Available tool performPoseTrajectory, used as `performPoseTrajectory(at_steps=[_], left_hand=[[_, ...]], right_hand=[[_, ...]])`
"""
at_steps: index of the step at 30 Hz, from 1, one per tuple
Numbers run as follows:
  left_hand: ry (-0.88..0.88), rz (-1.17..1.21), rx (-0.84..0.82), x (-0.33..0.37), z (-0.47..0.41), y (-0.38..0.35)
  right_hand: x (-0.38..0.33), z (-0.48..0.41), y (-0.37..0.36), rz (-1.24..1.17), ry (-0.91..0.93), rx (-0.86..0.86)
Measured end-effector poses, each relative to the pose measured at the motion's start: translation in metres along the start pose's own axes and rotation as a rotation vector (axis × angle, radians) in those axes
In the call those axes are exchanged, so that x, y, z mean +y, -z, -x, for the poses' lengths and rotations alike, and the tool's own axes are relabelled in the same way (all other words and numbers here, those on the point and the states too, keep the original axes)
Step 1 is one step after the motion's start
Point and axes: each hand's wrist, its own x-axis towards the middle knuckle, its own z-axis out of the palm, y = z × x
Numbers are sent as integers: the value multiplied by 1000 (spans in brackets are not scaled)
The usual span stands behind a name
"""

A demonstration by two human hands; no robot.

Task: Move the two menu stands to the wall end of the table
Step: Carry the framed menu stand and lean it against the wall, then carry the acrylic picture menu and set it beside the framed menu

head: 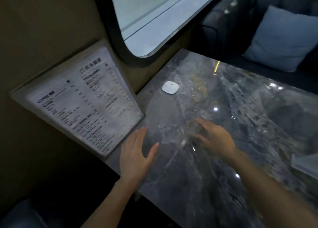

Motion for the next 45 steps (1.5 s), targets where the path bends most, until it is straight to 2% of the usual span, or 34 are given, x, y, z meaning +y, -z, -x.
performPoseTrajectory(at_steps=[10,15,21,27,32,38,45], left_hand=[[-376,138,-224,116,-7,-89],[-532,206,-331,185,-1,-129],[-633,239,-473,246,9,-170],[-648,249,-524,292,22,-201],[-680,255,-521,314,21,-210],[-629,265,-500,320,17,-218],[-576,282,-597,333,14,-219]], right_hand=[[73,115,67,-6,-241,116],[114,188,103,67,-433,266],[155,251,135,40,-685,392],[195,286,167,-37,-871,630],[221,285,183,-174,-928,757],[239,272,190,-367,-866,814],[246,260,192,-487,-845,868]])
